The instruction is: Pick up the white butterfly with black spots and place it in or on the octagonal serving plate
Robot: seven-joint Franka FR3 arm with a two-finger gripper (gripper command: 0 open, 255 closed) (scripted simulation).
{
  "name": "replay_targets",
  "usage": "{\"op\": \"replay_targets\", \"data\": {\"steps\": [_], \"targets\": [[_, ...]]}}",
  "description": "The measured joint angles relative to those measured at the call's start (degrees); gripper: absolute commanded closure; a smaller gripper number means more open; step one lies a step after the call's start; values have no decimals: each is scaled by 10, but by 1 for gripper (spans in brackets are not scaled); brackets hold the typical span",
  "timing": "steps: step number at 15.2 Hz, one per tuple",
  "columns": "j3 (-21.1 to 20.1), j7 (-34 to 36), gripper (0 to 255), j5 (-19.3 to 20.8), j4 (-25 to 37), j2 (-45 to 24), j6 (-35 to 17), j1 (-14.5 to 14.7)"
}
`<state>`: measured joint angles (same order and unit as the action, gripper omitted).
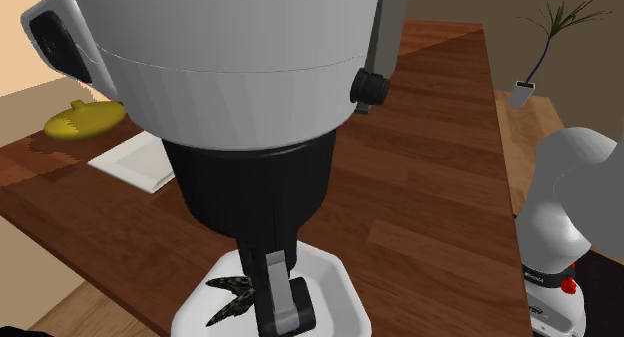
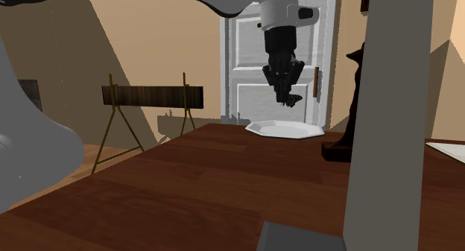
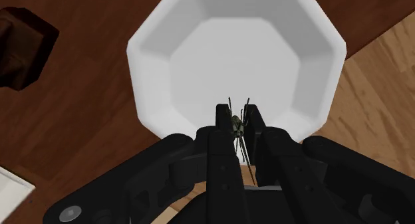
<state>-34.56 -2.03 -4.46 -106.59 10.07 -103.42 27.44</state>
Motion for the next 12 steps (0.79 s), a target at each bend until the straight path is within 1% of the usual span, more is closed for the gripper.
{"op": "replay_targets", "data": {"steps": [10, 12], "targets": [[-6, 4, 255, 1, -74, -5, -78, 3], [-7, 4, 255, 0, -80, -5, -84, 3]]}}
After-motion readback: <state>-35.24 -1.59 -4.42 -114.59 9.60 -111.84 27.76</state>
